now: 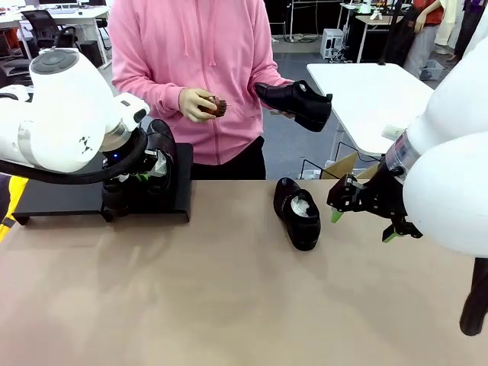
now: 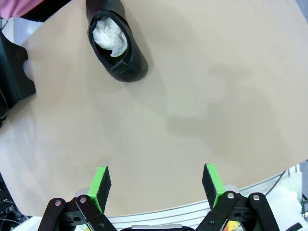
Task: Organize the shoes by placing them on the stand.
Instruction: Place the Shoe from the middle of the table onto the Shoes Stand, then pick up one Shoe and place it in the middle of the table.
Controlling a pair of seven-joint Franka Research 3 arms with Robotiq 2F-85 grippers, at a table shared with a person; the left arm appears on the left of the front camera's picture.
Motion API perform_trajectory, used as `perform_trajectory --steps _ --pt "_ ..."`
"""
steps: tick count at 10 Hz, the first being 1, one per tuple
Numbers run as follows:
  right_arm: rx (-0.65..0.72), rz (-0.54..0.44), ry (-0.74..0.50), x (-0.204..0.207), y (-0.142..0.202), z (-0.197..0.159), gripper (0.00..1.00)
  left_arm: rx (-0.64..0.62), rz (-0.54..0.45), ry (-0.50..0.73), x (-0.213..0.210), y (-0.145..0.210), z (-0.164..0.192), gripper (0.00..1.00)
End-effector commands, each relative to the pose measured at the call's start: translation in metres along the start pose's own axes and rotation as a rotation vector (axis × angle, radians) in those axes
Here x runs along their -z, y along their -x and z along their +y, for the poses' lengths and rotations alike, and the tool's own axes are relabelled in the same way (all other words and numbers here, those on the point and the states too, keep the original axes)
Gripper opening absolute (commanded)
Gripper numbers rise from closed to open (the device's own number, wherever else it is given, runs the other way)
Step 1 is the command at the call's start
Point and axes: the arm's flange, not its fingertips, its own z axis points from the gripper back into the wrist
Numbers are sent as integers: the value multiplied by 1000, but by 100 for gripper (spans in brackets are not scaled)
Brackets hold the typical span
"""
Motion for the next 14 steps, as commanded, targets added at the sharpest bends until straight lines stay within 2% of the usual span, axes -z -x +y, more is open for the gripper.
perform_trajectory --steps 1,5,6,7,14 --pt "-17 5 -28 2 -3 1 100 -12 -25 -33 -6 -6 -8 41" --pt "-17 5 -28 2 -3 1 100 -14 -61 -48 -19 -9 -11 41" --pt "-17 5 -28 2 -3 1 100 -5 -43 -36 -27 -5 -13 41" --pt "-17 5 -28 2 -3 1 100 -2 -43 -12 -14 -10 -6 41" --pt "-17 5 -28 2 -3 1 100 -2 -43 -12 -14 -10 -6 41"
